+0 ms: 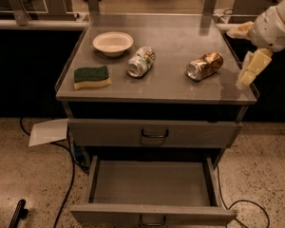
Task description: Place orange can into middle drawer
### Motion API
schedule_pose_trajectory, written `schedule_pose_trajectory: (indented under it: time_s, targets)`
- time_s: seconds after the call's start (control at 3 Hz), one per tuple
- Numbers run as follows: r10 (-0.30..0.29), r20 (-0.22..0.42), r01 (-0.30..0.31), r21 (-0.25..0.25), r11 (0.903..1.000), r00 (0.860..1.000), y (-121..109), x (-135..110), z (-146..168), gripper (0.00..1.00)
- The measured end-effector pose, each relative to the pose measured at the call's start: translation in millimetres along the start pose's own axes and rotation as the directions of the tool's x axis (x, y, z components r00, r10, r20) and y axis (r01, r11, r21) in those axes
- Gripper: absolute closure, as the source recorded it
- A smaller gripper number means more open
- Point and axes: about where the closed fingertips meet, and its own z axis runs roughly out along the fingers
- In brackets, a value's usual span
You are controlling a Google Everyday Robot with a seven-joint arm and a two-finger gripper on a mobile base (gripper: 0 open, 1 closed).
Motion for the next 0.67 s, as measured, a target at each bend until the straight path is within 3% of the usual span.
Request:
schedule_pose_trajectory:
  time_s: [0.67]
  targets:
    - [-0.070,0.082,0.069,0.012,0.9976,0.994,-41,9,21,0.00]
